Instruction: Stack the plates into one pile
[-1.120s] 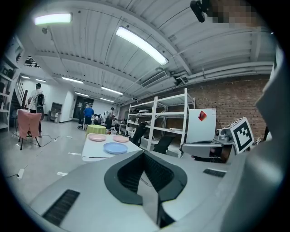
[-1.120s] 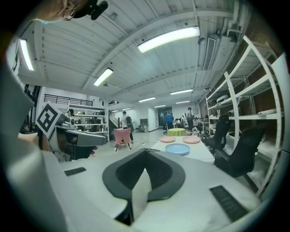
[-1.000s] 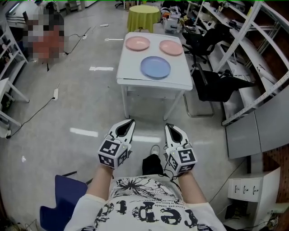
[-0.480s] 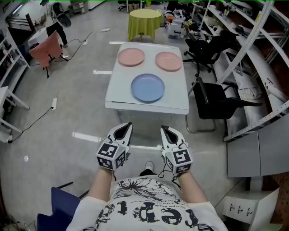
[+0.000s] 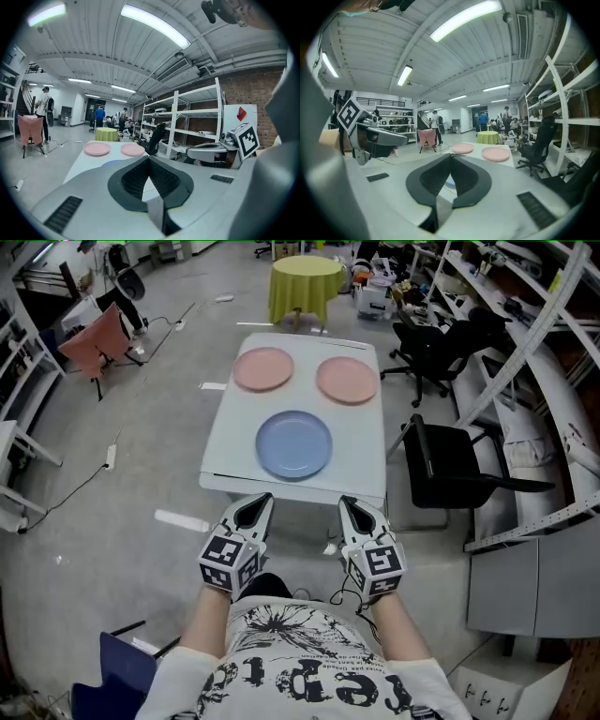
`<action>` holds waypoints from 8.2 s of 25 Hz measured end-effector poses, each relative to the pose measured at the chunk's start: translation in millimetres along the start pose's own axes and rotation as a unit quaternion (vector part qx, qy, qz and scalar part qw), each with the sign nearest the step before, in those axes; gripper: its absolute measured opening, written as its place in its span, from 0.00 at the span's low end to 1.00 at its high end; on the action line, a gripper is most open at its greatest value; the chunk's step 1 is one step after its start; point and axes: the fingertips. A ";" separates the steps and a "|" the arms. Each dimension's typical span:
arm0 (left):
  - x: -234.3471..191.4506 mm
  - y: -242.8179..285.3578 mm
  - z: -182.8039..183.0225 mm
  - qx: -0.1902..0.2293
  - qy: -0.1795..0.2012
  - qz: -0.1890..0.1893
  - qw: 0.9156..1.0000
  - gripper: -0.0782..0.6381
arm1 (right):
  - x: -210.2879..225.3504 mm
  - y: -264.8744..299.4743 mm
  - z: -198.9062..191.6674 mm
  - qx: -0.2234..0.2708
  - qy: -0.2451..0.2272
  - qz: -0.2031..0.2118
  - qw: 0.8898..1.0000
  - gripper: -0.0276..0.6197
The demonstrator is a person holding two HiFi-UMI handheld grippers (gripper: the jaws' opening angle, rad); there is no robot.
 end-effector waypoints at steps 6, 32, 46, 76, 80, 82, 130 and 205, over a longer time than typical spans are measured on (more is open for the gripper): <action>-19.2 43.7 7.5 -0.012 0.004 0.000 1.000 0.11 | 32.2 37.2 -1.6 -0.012 0.000 0.003 1.000 0.05; -292.4 268.6 81.4 -0.012 0.017 -0.018 1.000 0.11 | 129.7 381.5 60.2 -0.065 0.019 -0.010 0.998 0.05; -440.5 340.5 69.6 -0.051 -0.022 0.064 0.996 0.13 | 172.5 548.3 59.6 -0.140 0.012 -0.003 0.990 0.05; -632.9 496.0 -32.9 -0.227 -0.226 0.116 0.940 0.32 | 248.9 735.8 -61.8 -0.311 0.130 -0.040 0.941 0.26; -632.9 504.8 -45.3 -0.252 -0.226 0.106 0.935 0.30 | 251.2 741.6 -66.9 -0.318 0.128 -0.037 0.939 0.26; -632.3 509.1 -48.5 -0.259 -0.218 0.102 0.935 0.28 | 252.0 745.6 -68.6 -0.318 0.131 -0.036 0.938 0.24; -429.5 292.2 17.8 -0.179 -0.163 0.086 0.966 0.16 | 150.8 483.4 4.9 -0.227 0.126 -0.002 0.966 0.12; -265.3 282.9 -121.8 -0.280 -0.054 0.147 0.947 0.61 | 172.6 308.0 -150.1 -0.314 0.119 -0.139 0.932 0.28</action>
Point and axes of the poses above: the fingertips, and each gripper's own axes: y forward along the fingers, x to its right, z out of its top, and after that the axes turned 2 degrees about -x, right-handed
